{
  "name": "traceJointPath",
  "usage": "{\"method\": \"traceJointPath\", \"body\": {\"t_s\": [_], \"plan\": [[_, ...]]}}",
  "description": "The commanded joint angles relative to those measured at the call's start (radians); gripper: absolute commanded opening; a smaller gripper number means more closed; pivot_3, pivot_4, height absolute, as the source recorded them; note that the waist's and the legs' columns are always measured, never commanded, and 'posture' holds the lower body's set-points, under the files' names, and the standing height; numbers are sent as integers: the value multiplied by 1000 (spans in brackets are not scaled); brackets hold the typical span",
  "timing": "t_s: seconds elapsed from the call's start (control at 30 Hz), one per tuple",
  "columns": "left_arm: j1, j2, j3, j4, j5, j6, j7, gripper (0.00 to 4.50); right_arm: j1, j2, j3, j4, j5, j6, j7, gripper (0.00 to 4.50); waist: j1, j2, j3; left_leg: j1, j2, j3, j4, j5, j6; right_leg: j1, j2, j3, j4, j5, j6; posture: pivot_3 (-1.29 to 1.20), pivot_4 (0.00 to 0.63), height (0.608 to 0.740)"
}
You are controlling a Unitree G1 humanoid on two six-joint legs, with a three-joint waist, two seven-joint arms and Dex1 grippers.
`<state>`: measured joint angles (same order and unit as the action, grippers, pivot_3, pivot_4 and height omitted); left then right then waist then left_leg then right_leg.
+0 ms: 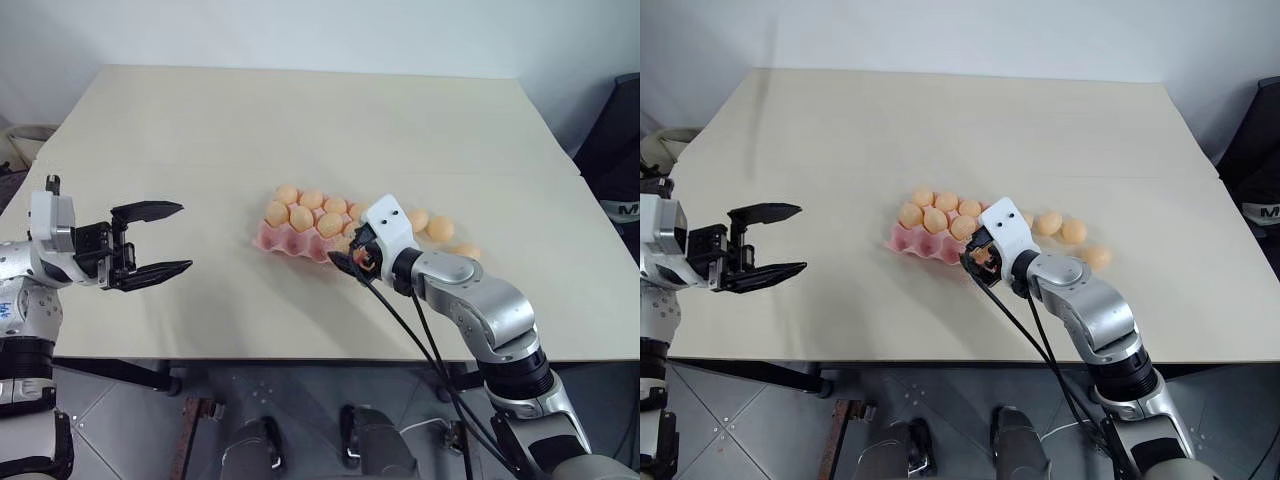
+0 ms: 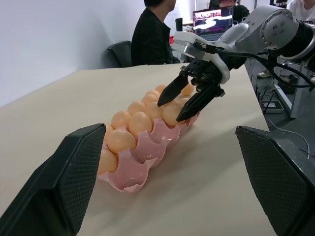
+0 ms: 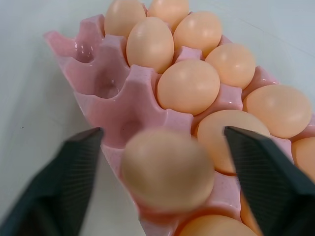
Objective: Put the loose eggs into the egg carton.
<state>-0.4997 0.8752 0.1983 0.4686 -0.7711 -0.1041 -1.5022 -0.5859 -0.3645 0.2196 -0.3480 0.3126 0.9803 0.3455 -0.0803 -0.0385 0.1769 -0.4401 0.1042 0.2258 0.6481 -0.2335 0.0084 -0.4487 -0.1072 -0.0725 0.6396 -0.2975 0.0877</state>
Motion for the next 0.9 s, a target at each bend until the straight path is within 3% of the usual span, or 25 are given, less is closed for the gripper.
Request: {"method": "traceJointPath", "body": {"t_s": [0.03, 0.23, 0.33, 0.43, 0.63, 0.77, 0.9], "plan": [[-22, -2, 35, -22, 8, -1, -112, 4500, -8, -7, -19, -34, -7, -24, 15, 4476, 0, 0, 0, 0, 0, 0, 0, 0, 0, 0, 0, 0, 0, 0, 0, 0, 150, 740], [-38, -8, 32, -13, 16, 3, -112, 4500, 5, -37, -106, -132, 68, -16, 78, 4476, 4, 0, 0, 0, 0, 0, 0, 0, 0, 0, 0, 0, 0, 0, 0, 0, 150, 740], [-46, -8, 28, -3, 19, 2, -112, 4500, 19, -82, -260, -210, 187, 27, 143, 4476, 6, 0, 0, 0, 0, 0, 0, 0, 0, 0, 0, -1, 0, 0, 0, 0, 150, 740], [-58, -6, 24, 13, 22, 0, -112, 4500, 81, -198, -437, -254, 282, 39, 228, 4476, 23, 0, 0, 0, 0, 0, 0, 0, 1, 1, 0, -1, -2, 0, 0, 0, 150, 740], [-106, -18, -1, 76, 34, -20, -112, 4500, 376, -441, -723, -223, 294, -168, 480, 4476, 53, 0, 0, 0, -1, -1, 0, -2, 2, 3, -1, -3, -4, 0, 0, 0, 150, 740], [-144, -25, -22, 128, 42, -41, -112, 4500, 569, -488, -908, -81, 228, -380, 613, 4476, 54, 0, 0, 2, -1, -1, 2, -4, 7, 5, -1, -4, -4, 1, 2, 0, 150, 740], [-165, -30, -37, 152, 41, -52, -112, 4500, 686, -504, -992, 12, 215, -480, 692, 4476, 50, 0, 0, 2, -2, -2, 3, -3, 9, 6, -2, -3, -3, 2, 4, 0, 150, 740]]}}
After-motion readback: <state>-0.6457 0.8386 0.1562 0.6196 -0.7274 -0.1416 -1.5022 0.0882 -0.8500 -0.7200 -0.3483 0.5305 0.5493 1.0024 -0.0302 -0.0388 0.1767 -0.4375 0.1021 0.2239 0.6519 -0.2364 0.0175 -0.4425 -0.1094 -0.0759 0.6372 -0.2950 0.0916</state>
